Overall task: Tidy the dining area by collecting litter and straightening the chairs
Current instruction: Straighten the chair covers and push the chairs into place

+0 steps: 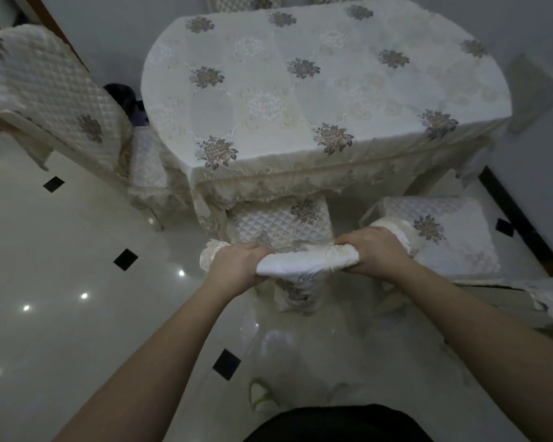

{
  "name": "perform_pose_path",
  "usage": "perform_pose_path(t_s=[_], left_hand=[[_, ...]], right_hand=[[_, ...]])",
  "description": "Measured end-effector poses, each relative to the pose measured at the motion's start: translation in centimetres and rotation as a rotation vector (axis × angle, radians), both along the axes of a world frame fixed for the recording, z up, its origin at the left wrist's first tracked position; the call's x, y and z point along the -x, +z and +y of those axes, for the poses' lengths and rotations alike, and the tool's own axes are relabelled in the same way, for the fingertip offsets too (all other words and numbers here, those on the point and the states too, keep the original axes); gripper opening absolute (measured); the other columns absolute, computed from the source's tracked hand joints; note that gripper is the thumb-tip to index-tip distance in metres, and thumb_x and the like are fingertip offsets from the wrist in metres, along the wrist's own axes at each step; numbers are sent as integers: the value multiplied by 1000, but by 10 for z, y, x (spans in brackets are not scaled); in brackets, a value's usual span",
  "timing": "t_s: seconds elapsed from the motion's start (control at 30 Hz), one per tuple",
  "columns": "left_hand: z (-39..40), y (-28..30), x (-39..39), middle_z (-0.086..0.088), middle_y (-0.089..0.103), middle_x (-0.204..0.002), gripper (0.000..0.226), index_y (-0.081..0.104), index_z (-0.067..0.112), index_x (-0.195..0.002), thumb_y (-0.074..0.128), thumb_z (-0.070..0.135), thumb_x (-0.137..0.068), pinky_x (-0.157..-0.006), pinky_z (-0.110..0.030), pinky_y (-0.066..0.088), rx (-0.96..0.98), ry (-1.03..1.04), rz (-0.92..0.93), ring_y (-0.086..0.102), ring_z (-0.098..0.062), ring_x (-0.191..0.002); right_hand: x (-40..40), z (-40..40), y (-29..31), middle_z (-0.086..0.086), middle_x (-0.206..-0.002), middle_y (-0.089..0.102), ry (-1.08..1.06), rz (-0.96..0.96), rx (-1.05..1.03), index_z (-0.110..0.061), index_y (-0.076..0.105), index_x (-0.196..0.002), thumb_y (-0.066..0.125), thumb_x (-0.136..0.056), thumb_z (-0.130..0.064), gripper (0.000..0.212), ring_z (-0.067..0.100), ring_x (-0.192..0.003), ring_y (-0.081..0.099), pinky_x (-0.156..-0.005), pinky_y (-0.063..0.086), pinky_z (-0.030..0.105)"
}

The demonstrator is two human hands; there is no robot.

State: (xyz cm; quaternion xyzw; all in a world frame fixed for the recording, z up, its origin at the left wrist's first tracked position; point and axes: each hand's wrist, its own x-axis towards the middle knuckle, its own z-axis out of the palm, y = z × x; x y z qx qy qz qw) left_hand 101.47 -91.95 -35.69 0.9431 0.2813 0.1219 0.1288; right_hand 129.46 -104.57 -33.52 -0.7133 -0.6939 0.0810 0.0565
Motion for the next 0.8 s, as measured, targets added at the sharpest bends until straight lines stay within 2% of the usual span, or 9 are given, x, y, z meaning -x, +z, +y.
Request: perform_pose_path(t_s=[0.13, 0.27, 0.47, 0.6, 0.7, 0.8], left_hand=[[2, 1, -3, 0, 70, -83, 40, 73, 26, -97, 87, 35, -61, -56, -34, 50, 12, -3, 3, 67, -28, -74], [0, 4, -7, -3, 71, -90, 43, 71, 23, -102, 85, 34, -63, -61, -36, 50, 39, 30, 40, 67, -29, -81], [-5, 5, -13, -2, 70, -93, 43, 71, 24, -105, 82, 39, -67, -66, -36, 49, 59, 115, 100, 65, -28, -86], [-9, 7, -15, -5, 71, -90, 41, 73, 19, -99, 87, 30, -62, -64, -37, 49, 58, 126, 103, 66, -31, -81], [-11, 5, -16, -5, 71, -92, 41, 73, 19, -102, 87, 26, -63, -67, -40, 52, 78, 159, 128, 66, -31, -84], [-12, 5, -16, -5, 71, -92, 43, 72, 20, -102, 88, 25, -62, -67, -37, 50, 90, 177, 131, 66, -30, -85]], right_hand=[[-3, 1, -1, -4, -89, 72, 21, -2, -3, -30, 71, -99, 71, -67, -59, 43, 21, -83, 67, -67, 47, 32], [-7, 5, 0, -5, -97, 72, 32, 23, 20, -31, 68, -104, 64, -69, -64, 48, 21, -90, 66, -73, 49, 36], [-14, 5, -7, -5, -96, 71, 75, 26, -1, -31, 67, -103, 58, -71, -67, 49, 21, -91, 66, -72, 49, 37], [-19, 6, -12, -6, -93, 70, 94, 25, -5, -33, 67, -101, 58, -72, -67, 46, 20, -89, 65, -68, 49, 34], [-22, 8, -16, -6, -94, 69, 120, 40, -7, -33, 66, -103, 58, -73, -66, 46, 21, -90, 65, -67, 46, 32], [-23, 8, -18, -5, -92, 69, 131, 59, -33, -32, 66, -98, 61, -73, -64, 42, 22, -87, 65, -63, 41, 31]])
